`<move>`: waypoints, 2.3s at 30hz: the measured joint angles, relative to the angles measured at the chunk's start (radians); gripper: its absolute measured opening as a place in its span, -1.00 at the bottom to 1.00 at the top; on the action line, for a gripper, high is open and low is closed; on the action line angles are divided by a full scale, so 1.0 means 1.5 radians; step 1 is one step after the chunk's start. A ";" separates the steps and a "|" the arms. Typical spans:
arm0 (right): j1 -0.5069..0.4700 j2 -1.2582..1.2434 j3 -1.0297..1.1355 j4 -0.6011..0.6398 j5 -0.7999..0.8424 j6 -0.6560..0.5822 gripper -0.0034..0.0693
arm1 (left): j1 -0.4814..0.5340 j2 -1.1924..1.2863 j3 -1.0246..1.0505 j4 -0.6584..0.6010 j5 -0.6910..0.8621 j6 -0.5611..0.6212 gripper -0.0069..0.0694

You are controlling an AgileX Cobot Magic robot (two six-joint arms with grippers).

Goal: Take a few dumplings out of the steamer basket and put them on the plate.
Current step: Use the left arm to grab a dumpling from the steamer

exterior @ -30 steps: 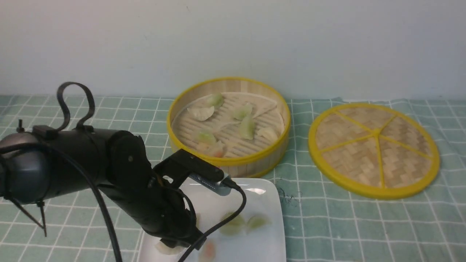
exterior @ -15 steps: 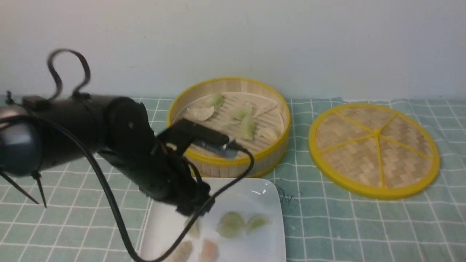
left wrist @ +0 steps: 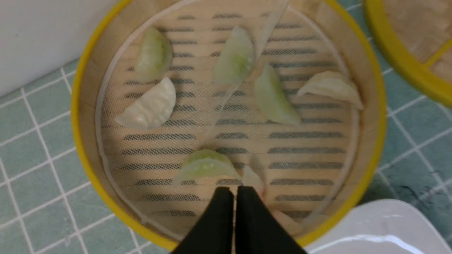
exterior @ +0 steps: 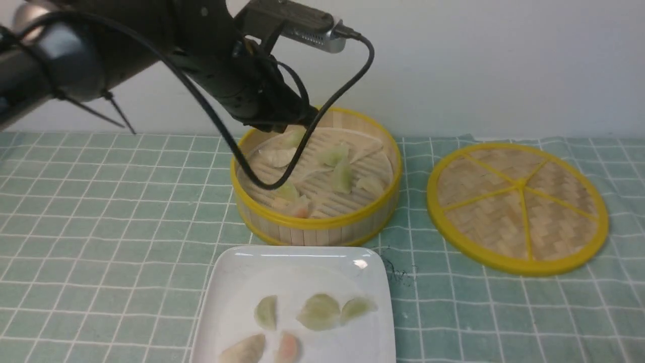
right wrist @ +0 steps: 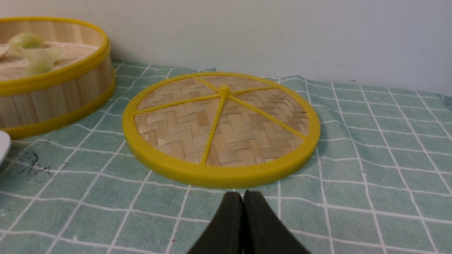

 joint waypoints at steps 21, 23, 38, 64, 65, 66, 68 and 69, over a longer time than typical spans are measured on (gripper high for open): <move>0.000 0.000 0.000 0.000 0.000 0.000 -0.94 | 0.015 0.253 -0.097 0.077 -0.051 0.039 0.49; 0.000 0.000 0.000 0.000 0.000 -0.001 -0.94 | 0.015 0.258 -0.097 0.078 -0.051 0.039 0.49; 0.000 0.000 0.000 0.000 0.000 -0.001 -0.94 | 0.014 0.261 -0.248 0.080 0.140 -0.093 0.49; 0.000 0.000 0.000 0.000 0.000 -0.001 -0.94 | 0.015 0.337 -0.265 0.080 0.152 -0.347 0.23; 0.000 0.000 0.000 0.000 0.000 -0.001 -0.94 | 0.015 0.337 -0.274 0.080 0.159 -0.337 0.23; 0.000 0.000 0.000 0.000 0.000 -0.001 -0.94 | 0.015 0.337 -0.285 0.080 0.172 -0.326 0.23; 0.000 0.000 0.000 0.000 0.000 -0.001 -0.94 | 0.015 0.337 -0.311 0.080 0.194 -0.309 0.23; 0.000 0.000 0.000 0.000 0.000 -0.001 -0.94 | 0.015 0.337 -0.353 0.080 0.230 -0.288 0.23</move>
